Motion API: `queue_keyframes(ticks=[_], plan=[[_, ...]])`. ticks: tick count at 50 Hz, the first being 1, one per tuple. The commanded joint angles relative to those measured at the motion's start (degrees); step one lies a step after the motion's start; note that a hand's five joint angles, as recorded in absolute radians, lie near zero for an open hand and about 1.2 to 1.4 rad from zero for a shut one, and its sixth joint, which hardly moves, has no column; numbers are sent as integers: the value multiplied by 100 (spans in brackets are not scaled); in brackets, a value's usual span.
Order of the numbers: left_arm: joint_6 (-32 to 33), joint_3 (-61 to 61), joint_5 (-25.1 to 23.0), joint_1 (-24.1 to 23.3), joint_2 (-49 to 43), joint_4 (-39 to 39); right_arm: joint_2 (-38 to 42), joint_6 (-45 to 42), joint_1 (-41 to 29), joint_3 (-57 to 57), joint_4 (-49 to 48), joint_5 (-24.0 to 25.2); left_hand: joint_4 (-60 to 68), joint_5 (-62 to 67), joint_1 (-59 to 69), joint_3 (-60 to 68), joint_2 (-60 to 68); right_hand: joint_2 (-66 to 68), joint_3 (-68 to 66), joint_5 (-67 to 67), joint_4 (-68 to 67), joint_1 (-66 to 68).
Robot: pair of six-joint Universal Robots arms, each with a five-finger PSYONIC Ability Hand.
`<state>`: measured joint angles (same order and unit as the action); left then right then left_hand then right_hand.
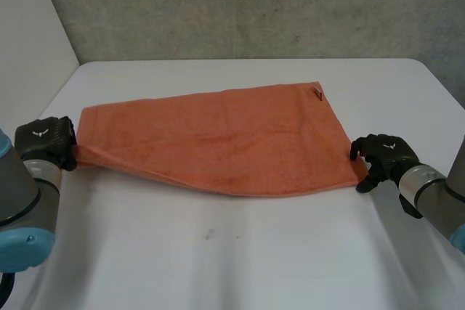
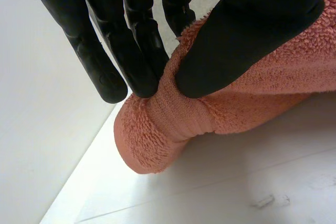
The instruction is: Fold the laundry
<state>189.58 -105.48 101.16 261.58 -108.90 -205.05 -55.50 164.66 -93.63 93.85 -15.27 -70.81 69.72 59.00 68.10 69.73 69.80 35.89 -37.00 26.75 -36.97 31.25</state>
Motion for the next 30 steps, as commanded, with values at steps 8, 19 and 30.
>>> queue_keyframes(ticks=[8,19,30], plan=[[0,1,-9,-11,0,0,302,-92,-50,-578,33,-64,1028,1100,1190,1027,1020,1053,-942,966,-944,1517],[0,-8,0,-2,0,0,574,-75,-68,-1070,77,-126,1028,1100,1190,1027,1020,1053,-942,966,-944,1517],[0,1,0,-19,0,0,891,-84,-181,-1510,94,-134,1028,1100,1190,1027,1020,4407,-4297,4321,-4299,4872]])
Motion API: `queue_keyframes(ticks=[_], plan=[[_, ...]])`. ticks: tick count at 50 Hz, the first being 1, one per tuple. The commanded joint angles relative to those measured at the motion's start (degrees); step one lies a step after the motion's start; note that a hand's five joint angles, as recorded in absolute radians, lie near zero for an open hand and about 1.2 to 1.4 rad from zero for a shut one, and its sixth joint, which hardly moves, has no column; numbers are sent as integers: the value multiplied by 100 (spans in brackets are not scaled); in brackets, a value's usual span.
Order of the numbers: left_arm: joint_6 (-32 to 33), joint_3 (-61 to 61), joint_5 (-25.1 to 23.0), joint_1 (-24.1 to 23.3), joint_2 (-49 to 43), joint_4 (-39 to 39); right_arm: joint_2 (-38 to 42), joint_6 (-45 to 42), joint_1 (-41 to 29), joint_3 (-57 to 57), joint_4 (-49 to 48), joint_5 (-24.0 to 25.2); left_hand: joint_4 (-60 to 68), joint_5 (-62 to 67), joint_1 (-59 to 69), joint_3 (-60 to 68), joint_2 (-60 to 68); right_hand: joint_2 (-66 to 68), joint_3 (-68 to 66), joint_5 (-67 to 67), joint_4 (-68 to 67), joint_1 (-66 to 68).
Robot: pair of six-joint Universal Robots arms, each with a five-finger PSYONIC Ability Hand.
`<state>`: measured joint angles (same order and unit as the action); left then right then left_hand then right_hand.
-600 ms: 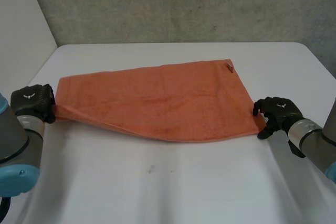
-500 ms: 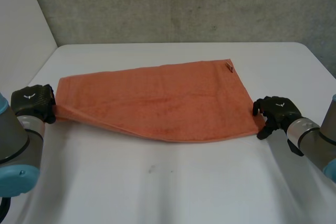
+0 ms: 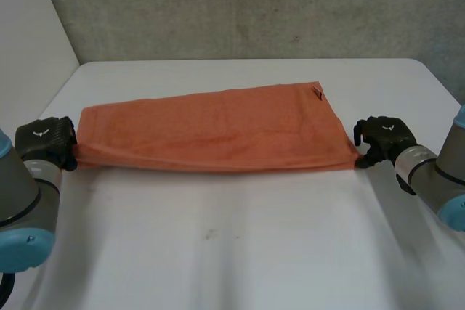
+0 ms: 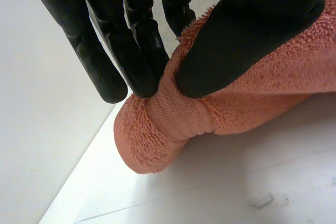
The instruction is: Fold the laundry
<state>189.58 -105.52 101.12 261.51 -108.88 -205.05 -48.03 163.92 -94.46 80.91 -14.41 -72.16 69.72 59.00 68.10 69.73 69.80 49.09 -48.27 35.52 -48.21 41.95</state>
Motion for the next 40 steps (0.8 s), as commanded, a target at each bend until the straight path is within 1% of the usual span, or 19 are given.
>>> queue_keyframes(ticks=[1,7,9,11,12,14,15,17,18,20,23,25,26,28,31,33,34,36,40], plan=[[0,5,5,-12,-1,0,144,-9,-99,-216,9,0,1028,1100,1190,1027,1020,3091,-3173,3448,-3179,3805],[0,-12,22,-30,-1,9,-260,44,-143,-207,272,79,1028,1100,1190,1027,1020,3091,-3173,3448,-3179,3805],[9,-30,31,-30,-1,26,-418,0,-134,-207,457,97,1028,1100,1190,1027,1020,3091,-3173,3448,-3179,3805],[35,-47,31,-73,16,201,-680,-166,-99,-224,999,176,1028,1100,1190,1027,1020,3091,-3173,3448,-3179,3805],[35,-47,31,-74,16,202,-682,-167,-99,-224,1002,176,1028,1100,1190,1027,1020,3091,-3173,3448,-3179,3805],[27,-47,48,-82,43,552,-822,-595,-73,-225,1588,203,1028,1100,1190,1027,1020,3091,-3173,3448,-3179,3805],[26,-47,49,-82,43,554,-822,-598,-72,-224,1591,203,1028,1100,1190,1027,1020,3091,-3173,3448,-3179,3805],[18,-65,75,-74,104,973,-1084,-1175,-20,-128,2116,185,1028,1100,1190,1027,1020,3091,-3173,3448,-3179,3805],[18,-65,75,-74,104,976,-1086,-1178,-20,-128,2118,185,1028,1100,1190,1027,1020,3091,-3173,3448,-3179,3805],[9,-82,75,-56,166,1160,-1392,-1834,173,38,2704,124,1028,1100,1190,1027,1020,3091,-3173,3448,-3179,3805],[18,-170,75,-21,315,1477,-1508,-2162,306,127,3006,123,1028,1100,1190,1027,1020,3091,-3173,3448,-3179,3805],[18,-275,66,-21,490,1739,-1709,-2757,568,302,3522,115,1028,1100,1190,1027,1020,3091,-3173,3448,-3179,3805],[18,-276,66,-21,491,1740,-1710,-2760,569,303,3524,115,1028,1100,1190,1027,1020,3091,-3173,3448,-3179,3805],[18,-346,66,-39,588,1898,-2060,-3215,788,556,3979,132,1028,1100,1190,1027,1020,3091,-3173,3448,-3179,3805],[18,-452,57,-91,799,2250,-2290,-3411,894,707,4201,123,1028,1100,1190,1027,1020,3091,-3173,3448,-3179,3805],[18,-513,49,-144,1078,2617,-2640,-3856,1087,961,4682,132,1028,1100,1190,1027,1020,3091,-3173,3448,-3179,3805],[18,-513,49,-144,1080,2619,-2642,-3859,1088,962,4684,132,1028,1100,1190,1027,1020,3091,-3173,3448,-3179,3805],[26,-539,40,-162,1212,2786,-2869,-4392,1245,1189,5087,132,1028,1100,1190,1027,1020,3091,-3173,3448,-3179,3805],[26,-557,-4,-170,1422,3120,-3080,-4867,1447,1322,5273,167,1028,1100,1190,1027,1020,3091,-3173,3448,-3179,3805]])
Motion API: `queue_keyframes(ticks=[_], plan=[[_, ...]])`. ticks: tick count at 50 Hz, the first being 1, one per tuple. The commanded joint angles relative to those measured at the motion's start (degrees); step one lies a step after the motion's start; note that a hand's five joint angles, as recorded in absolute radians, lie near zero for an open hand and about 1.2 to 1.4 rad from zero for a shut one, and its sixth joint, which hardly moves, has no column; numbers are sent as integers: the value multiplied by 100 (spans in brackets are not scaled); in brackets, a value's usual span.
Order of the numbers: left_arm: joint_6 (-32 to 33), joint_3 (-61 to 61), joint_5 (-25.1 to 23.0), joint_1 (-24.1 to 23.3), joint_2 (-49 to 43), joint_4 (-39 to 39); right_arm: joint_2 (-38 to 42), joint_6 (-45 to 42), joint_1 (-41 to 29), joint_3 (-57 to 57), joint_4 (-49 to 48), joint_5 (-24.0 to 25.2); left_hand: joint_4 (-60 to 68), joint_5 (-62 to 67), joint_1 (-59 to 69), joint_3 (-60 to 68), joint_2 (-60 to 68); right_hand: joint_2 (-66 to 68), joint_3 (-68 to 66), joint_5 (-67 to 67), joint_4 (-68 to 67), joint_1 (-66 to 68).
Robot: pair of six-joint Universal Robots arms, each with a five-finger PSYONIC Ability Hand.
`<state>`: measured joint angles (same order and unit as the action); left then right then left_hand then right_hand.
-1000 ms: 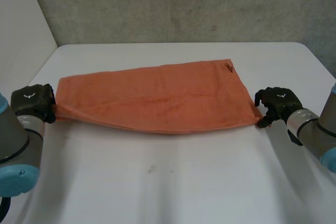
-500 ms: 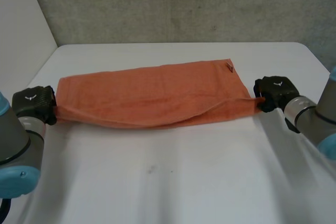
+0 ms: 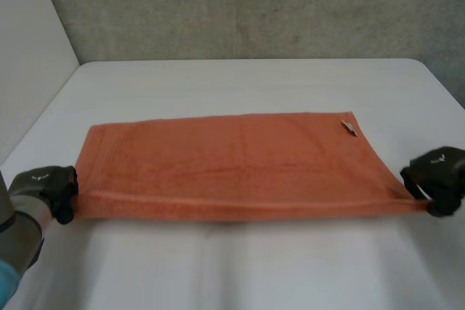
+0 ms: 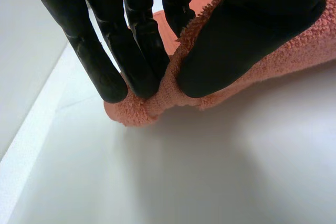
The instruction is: Fold the laundry
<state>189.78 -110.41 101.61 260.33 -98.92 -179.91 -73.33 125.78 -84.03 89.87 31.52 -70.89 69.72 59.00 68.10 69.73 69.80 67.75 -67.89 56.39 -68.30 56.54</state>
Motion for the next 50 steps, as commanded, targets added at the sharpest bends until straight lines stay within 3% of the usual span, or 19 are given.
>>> queue_keyframes(ticks=[1,8,12,18,20,28,33,39,43,44,45,47,48,49,50], plan=[[15,-68,-62,-52,443,606,-585,-1091,457,409,636,75,1028,1100,1190,1027,1020,1225,-1211,1361,-1170,2346],[15,186,-62,-35,251,99,-437,-285,327,181,-310,172,1028,1100,1190,1027,1020,1225,-1211,1361,-1170,2346],[76,398,-45,-44,-146,-439,326,532,-199,-301,-1304,163,1028,1100,1190,1027,1020,1225,-1211,1361,-1170,2346],[94,1057,-54,-70,-1007,-1248,987,1080,-650,-857,-1948,5,1028,1100,1190,1027,1020,1225,-1211,1361,-1170,2346],[155,1503,-71,-105,-1505,-1502,1547,1290,-825,-1302,-2281,-179,1028,1100,1190,1027,1020,1225,-1211,1361,-1170,2346],[655,2839,-80,-114,-2964,-1872,2743,1423,-1220,-2524,-3089,-838,1028,1100,1190,1027,1020,1225,-1211,1361,-1170,2346],[823,3455,-89,-123,-3554,-1925,3324,1396,-1282,-3140,-3337,-997,1028,1100,1190,1027,1020,1225,-1211,1361,-1170,2346],[832,3834,-203,-132,-3837,-2039,3939,1379,-1370,-3905,-3390,-1067,1028,1100,1190,1027,1020,1225,-1211,1361,-1170,2346],[832,3922,-545,-132,-3933,-2249,4187,1370,-1397,-4232,-3416,-1112,1028,1100,1190,1027,1020,1225,-1211,1361,-1170,2346],[832,3913,-668,-132,-3942,-2363,4256,1370,-1423,-4353,-3442,-1120,1013,1086,1176,1012,1005,-1133,1148,-998,1188,-13],[832,3913,-669,-132,-3942,-2364,4257,1370,-1423,-4355,-3443,-1120,1013,1086,1176,1012,1005,-1157,1172,-1021,1212,-36],[832,3878,-809,-149,-3942,-2504,4318,1379,-1449,-4504,-3547,-1138,-3037,-2965,-2875,-3038,-3045,-5345,5359,-5209,5400,-4224],[832,3878,-810,-149,-3942,-2505,4318,1379,-1449,-4504,-3548,-1138,-3058,-2985,-2895,-3058,-3065,-5362,5377,-5227,5417,-4242],[832,3878,-836,-149,-3942,-2522,4318,1396,-1449,-4539,-3644,-1173,-4806,-4734,-4644,-4807,-4814,-5775,5789,-5639,5830,-4654],[832,3878,-836,-149,-3942,-2522,4292,1422,-1467,-4531,-3775,-1199,-4824,-4751,-4661,-4825,-4832,-5775,5789,-5639,5830,-4654]])
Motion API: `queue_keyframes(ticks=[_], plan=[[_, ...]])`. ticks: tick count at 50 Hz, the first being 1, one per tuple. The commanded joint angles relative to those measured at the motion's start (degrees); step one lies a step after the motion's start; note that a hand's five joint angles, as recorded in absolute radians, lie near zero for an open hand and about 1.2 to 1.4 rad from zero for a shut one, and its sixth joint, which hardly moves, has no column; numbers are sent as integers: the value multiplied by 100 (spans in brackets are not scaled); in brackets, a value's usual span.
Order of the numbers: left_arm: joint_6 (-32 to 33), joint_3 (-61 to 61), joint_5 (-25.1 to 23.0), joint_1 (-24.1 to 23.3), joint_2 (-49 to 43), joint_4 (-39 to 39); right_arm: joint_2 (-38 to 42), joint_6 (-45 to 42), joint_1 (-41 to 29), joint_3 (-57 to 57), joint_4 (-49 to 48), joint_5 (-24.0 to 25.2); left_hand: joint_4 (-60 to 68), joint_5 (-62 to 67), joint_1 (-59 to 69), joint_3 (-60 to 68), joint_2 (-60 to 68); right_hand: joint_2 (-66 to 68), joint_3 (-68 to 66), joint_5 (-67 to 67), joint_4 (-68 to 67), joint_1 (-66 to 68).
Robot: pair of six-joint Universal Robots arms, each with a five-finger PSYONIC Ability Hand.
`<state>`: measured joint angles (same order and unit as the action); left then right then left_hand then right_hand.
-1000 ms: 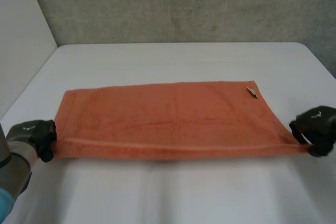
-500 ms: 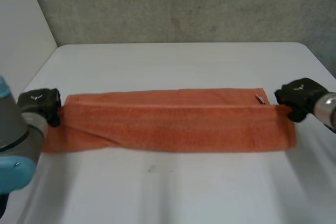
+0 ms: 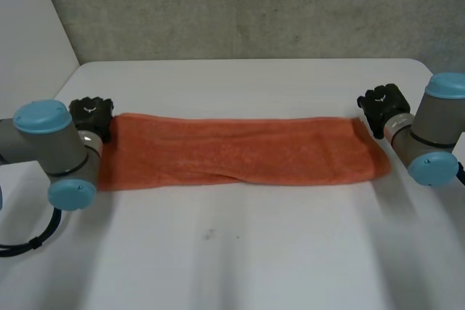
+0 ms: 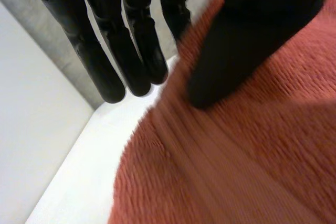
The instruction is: Fold the laundry
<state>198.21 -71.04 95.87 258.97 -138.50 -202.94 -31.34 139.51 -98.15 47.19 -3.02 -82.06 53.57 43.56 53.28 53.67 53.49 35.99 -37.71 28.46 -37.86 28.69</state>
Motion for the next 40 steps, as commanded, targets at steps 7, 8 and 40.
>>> queue_keyframes(ticks=[7,8,40], plan=[[-11,-129,-288,-75,200,-264,-318,164,-161,-18,-760,-161,-4357,-4356,-4328,-4367,-4349,-2599,2771,-2846,2786,-1869],[-11,-130,-288,-75,200,-264,-503,199,-161,105,-805,-161,-4357,-4356,-4328,-4367,-4349,-2599,2771,-2846,2786,-1869],[-907,-3171,-156,-75,3496,-176,-3599,1052,471,4324,321,849,-4357,-4356,-4328,-4367,-4349,-741,913,-988,927,-10]])
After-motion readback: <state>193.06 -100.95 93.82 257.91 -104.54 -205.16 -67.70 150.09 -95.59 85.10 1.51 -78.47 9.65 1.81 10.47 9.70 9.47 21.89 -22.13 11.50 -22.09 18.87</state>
